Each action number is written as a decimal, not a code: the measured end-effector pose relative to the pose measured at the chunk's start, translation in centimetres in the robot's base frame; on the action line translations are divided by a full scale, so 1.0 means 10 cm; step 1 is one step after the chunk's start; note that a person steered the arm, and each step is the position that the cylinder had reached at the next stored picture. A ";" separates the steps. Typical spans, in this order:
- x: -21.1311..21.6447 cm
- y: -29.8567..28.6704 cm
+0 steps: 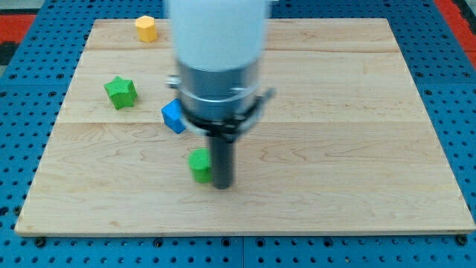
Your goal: Move the green blocks and blue cube towards the center left
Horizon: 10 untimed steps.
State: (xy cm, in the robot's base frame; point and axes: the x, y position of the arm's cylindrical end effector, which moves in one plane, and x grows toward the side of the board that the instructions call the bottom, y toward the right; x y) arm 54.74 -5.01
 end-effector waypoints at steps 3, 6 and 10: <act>-0.27 -1.38; -0.29 -0.12; -0.27 -1.21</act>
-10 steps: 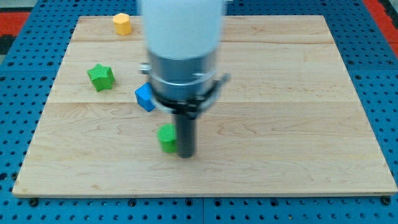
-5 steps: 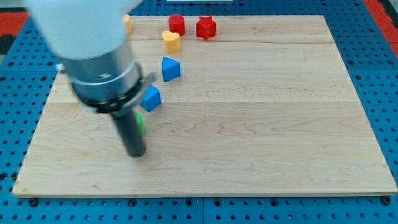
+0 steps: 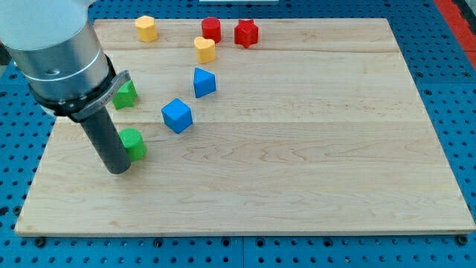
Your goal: Move the green blocks and blue cube towards the center left
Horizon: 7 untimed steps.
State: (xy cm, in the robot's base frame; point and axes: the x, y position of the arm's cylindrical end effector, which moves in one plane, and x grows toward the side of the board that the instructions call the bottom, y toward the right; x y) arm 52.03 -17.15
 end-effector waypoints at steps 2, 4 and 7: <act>-0.25 0.25; -0.64 0.25; -0.12 0.30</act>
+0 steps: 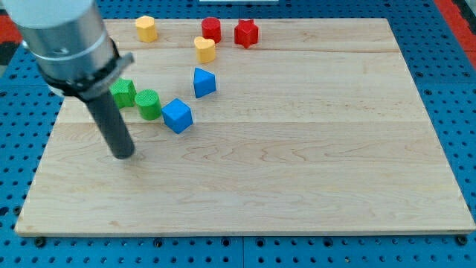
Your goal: Move the green blocks and blue cube towards the center left
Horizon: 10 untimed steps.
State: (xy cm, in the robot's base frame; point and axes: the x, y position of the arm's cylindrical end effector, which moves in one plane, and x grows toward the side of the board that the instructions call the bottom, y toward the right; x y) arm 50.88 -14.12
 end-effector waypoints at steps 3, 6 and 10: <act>-0.47 0.84; -0.49 0.18; -0.58 0.34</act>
State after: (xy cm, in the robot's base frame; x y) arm 45.05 -10.75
